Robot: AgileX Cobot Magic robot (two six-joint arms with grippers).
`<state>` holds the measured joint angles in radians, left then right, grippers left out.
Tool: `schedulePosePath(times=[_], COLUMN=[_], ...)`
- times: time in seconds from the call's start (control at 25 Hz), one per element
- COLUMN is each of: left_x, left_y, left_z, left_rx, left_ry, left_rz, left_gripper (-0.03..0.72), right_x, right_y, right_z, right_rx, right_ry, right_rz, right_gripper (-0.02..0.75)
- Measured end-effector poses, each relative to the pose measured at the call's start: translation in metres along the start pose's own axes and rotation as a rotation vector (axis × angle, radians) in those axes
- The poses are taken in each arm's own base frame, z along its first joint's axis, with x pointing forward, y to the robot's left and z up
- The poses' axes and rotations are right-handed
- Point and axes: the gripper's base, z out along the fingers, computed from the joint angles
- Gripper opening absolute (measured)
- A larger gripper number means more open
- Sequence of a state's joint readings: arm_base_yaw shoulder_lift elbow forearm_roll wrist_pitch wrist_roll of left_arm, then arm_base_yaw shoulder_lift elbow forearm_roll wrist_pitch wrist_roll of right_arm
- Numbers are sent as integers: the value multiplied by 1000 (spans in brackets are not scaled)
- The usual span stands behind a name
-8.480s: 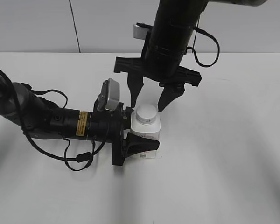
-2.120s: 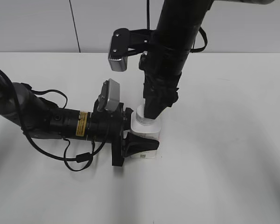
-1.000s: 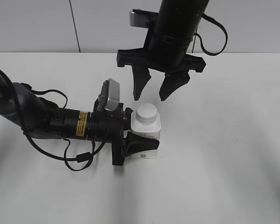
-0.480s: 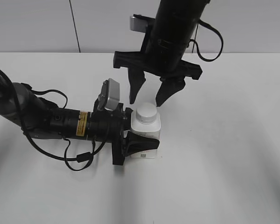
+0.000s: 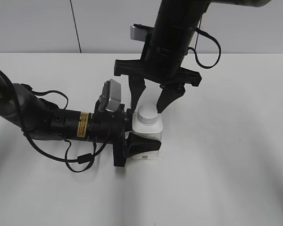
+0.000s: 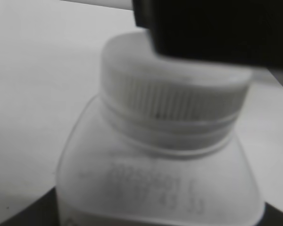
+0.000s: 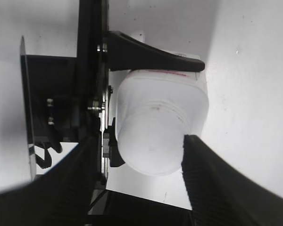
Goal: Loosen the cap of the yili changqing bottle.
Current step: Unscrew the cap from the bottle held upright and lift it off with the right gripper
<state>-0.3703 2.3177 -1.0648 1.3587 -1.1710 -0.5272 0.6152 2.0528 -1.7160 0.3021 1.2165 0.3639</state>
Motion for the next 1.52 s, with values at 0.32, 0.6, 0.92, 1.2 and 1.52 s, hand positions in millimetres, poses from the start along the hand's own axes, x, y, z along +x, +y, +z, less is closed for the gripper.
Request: schedulePosePath(times=[0.32, 0.6, 0.92, 1.2, 1.52], left_x=[0, 0, 0, 0, 0], left_y=[0, 0, 0, 0, 0], left_z=[0, 0, 0, 0, 0], left_rx=[0, 0, -1, -2, -2], left_ry=[0, 0, 0, -1, -1], left_rz=[0, 0, -1, -3, -4], left_gripper=[400, 399, 398, 398, 397], right_x=[0, 0, 0, 1, -1], right_y=[0, 0, -2, -1, -2], right_z=[0, -1, -5, -4, 4], right_rx=[0, -2, 28, 19, 14], right_ry=[0, -1, -21, -15, 5], right_rz=[0, 1, -8, -1, 11], right_gripper=[464, 465, 465, 465, 465])
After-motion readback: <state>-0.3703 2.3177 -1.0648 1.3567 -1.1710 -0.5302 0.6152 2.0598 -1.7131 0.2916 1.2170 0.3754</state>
